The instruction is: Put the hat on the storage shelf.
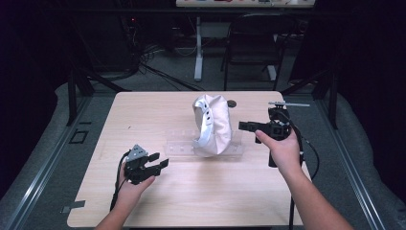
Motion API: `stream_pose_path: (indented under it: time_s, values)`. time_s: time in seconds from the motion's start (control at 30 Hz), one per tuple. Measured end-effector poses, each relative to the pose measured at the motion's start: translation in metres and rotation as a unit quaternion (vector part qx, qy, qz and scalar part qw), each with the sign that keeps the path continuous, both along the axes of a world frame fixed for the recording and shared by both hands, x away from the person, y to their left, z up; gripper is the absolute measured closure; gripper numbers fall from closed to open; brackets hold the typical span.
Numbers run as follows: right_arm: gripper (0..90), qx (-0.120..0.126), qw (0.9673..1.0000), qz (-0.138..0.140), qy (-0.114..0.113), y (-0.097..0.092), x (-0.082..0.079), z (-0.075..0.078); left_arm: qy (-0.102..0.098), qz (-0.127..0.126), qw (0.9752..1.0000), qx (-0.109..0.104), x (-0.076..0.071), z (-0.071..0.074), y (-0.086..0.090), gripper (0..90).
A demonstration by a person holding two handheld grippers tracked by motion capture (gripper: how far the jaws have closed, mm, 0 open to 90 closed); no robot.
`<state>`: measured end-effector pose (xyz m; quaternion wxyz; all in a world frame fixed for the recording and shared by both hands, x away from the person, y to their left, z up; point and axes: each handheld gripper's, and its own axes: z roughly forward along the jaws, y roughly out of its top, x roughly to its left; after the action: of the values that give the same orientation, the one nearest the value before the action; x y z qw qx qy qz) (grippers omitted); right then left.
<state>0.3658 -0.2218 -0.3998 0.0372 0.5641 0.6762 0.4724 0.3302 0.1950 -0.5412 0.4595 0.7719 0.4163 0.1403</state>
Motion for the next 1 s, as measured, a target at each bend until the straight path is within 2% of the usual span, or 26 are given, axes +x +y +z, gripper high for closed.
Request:
stream_pose_path:
  time_s: [0.17, 0.3, 0.47, 0.57, 0.77, 0.9, 1.0]
  values:
    - [51.7, -0.006, 0.9999, 0.006, -0.011, -0.001, -0.01, -0.008, 0.0, -0.001, 1.0, 0.001, 0.0, 0.0, 0.0, 49.3]
    - [50.9, -0.021, 0.9995, 0.005, -0.022, 0.0, -0.019, -0.015, 0.0, 0.0, 1.0, 0.001, 0.0, 0.0, 0.0, 49.2]
    - [48.8, -0.014, 0.9994, 0.011, -0.03, 0.0, -0.027, -0.02, 0.0, 0.001, 1.0, 0.001, 0.0, 0.0, 0.0, 49.1]
    - [47.1, -0.019, 0.9988, 0.021, -0.039, 0.002, -0.034, -0.021, 0.001, 0.003, 1.0, -0.002, 0.0, -0.001, -0.001, 49.0]
    - [45.8, -0.026, 0.9977, 0.017, -0.061, 0.006, -0.047, -0.028, 0.001, 0.002, 1.0, -0.001, 0.0, -0.002, -0.002, 48.8]
    - [45.5, -0.044, 0.9966, 0.015, -0.068, 0.008, -0.052, -0.036, 0.001, 0.002, 1.0, 0.0, 0.0, -0.002, -0.002, 48.4]
    - [45.1, -0.037, 0.997, 0.011, -0.068, 0.006, -0.055, -0.043, 0.001, 0.004, 1.0, 0.0, 0.0, -0.003, -0.002, 48.1]
